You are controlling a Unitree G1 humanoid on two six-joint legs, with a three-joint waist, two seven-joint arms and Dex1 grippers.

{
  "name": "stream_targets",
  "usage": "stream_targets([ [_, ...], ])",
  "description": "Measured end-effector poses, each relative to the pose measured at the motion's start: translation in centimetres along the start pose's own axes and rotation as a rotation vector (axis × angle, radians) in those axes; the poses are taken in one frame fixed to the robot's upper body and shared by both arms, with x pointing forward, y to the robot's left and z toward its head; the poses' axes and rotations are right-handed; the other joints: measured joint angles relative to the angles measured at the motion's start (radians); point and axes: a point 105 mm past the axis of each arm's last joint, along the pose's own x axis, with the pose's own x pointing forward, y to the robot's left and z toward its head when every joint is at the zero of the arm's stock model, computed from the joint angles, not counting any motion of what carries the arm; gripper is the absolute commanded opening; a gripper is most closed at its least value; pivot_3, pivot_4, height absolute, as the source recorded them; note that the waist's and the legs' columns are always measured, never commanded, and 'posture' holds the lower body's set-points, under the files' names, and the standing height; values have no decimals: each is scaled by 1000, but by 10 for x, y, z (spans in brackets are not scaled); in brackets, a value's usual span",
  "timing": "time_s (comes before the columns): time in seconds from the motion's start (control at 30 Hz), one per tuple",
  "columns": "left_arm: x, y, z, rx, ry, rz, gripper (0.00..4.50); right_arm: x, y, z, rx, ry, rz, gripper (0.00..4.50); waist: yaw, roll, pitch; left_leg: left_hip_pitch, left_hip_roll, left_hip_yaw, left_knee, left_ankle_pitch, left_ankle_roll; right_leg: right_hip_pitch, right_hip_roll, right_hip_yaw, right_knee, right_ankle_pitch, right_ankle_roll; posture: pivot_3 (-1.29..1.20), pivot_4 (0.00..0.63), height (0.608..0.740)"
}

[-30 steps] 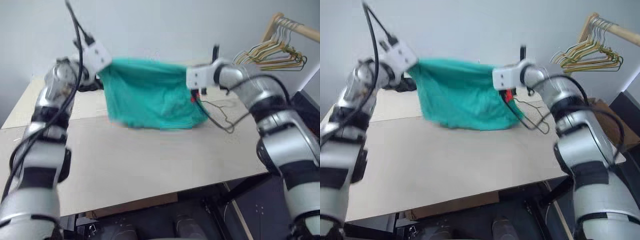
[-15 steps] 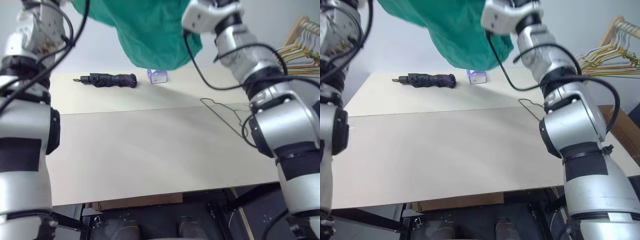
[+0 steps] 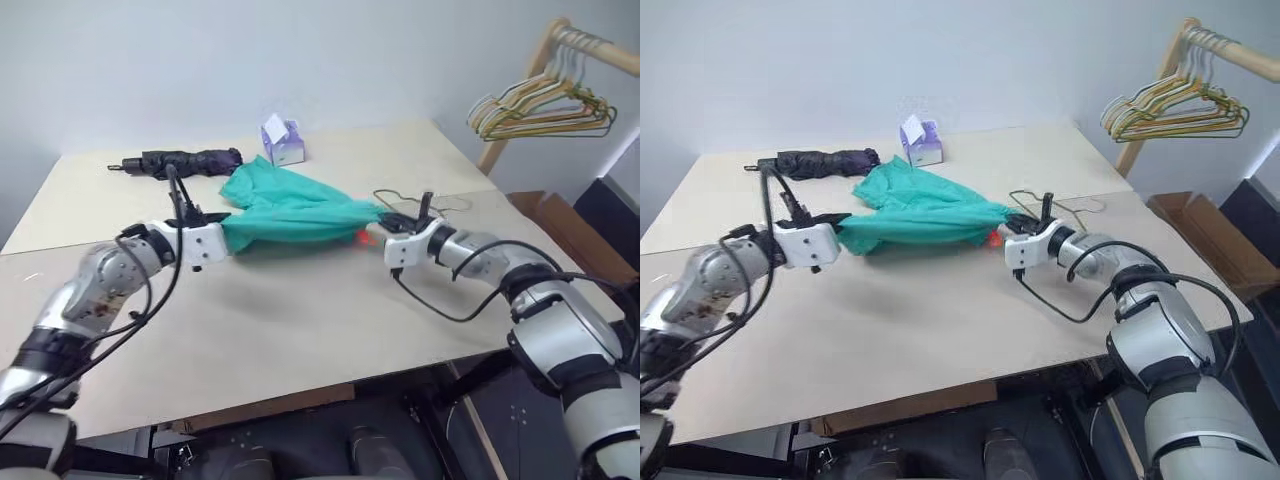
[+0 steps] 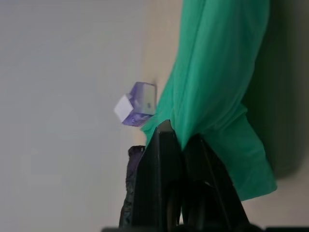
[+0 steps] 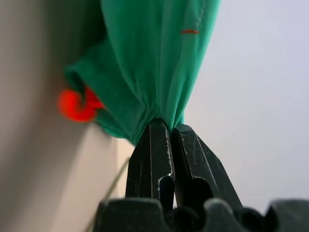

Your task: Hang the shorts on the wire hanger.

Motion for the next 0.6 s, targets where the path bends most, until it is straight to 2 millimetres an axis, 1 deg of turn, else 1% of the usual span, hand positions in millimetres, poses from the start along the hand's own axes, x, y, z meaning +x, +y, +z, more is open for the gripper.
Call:
stream_targets([
  [0.03, -7, -7, -2, -3, 8, -69, 48, -1, 4, 4, 5, -26, 15, 0, -4, 0, 0, 7, 0, 0, -2, -1, 1, 8, 0, -1, -2, 0, 0, -19, 0, 740],
  [0.07, -10, -11, -2, -4, 13, -104, 48, -2, 6, 6, 7, -36, 23, 0, -6, 0, 0, 16, 0, 0, -6, -1, 2, 17, 0, -1, -5, 0, 0, -22, 0, 740],
  [0.1, -16, -19, -4, -16, 14, -168, 48, -3, 9, 9, 9, -56, 36, 0, -7, 1, 0, 28, 0, 0, -10, -2, 3, 29, 1, -2, -10, -1, 0, -26, 0, 740],
  [0.13, -28, -34, -7, -34, 27, -294, 48, -3, 13, 15, 11, -92, 57, 0, -8, 1, 1, 40, 0, 1, -14, -3, 4, 40, 1, -2, -13, -5, 4, -28, 0, 740],
  [0.17, -40, -47, -9, -44, 35, -406, 48, -3, 16, 23, 8, -133, 65, 0, -10, 1, 1, 45, 2, 2, -15, -4, 7, 45, 1, -1, -15, -7, 5, -28, 0, 740],
  [0.2, -51, -57, -10, -52, 39, -504, 48, -4, 20, 30, 8, -177, 81, 0, -10, 1, 0, 46, 3, 2, -14, -5, 8, 46, 2, -2, -15, -8, 4, -33, 0, 740],
  [0.27, -65, -68, -3, -62, 15, -649, 48, -7, 37, 41, 16, -231, 135, 0, 0, 1, 1, 43, 2, 2, -13, -5, 8, 45, 1, -2, -15, -7, 2, -36, 0, 740],
  [0.3, -68, -70, -1, -69, 9, -675, 48, -8, 41, 44, 16, -240, 151, 0, 5, 1, 1, 42, 2, 2, -12, -5, 9, 45, 1, -2, -15, -4, -2, -42, 0, 740],
  [0.37, -71, -74, 6, -95, -9, -727, 48, -13, 48, 45, 5, -257, 178, 0, 12, 1, 1, 40, 2, 2, -8, -7, 11, 44, 1, -3, -15, -4, -2, -50, 0, 740],
  [0.4, -74, -76, 11, -114, -26, -757, 48, -16, 50, 45, -8, -262, 190, 0, 14, 1, 1, 39, 2, 2, -8, -7, 11, 44, 1, -3, -15, -4, -2, -54, 0, 740],
  [0.43, -82, -82, 22, -128, -55, -829, 48, -20, 51, 48, -30, -286, 205, 0, 9, 0, 0, 38, 3, 2, -8, -8, 12, 43, 1, -3, -15, -4, -3, -54, 0, 740],
  [0.5, -88, -83, 28, -144, -71, -856, 48, -22, 55, 51, -37, -302, 217, 0, 6, 0, 0, 39, 3, 2, -8, -8, 12, 43, 2, -3, -15, -4, -3, -70, 0, 740],
  [0.6, -98, -93, 50, -214, -142, -910, 48, -35, 67, 53, -37, -319, 246, 0, -1, 0, 0, 39, 4, 3, -8, -9, 14, 43, 2, -2, -15, -4, -3, -75, 0, 740],
])
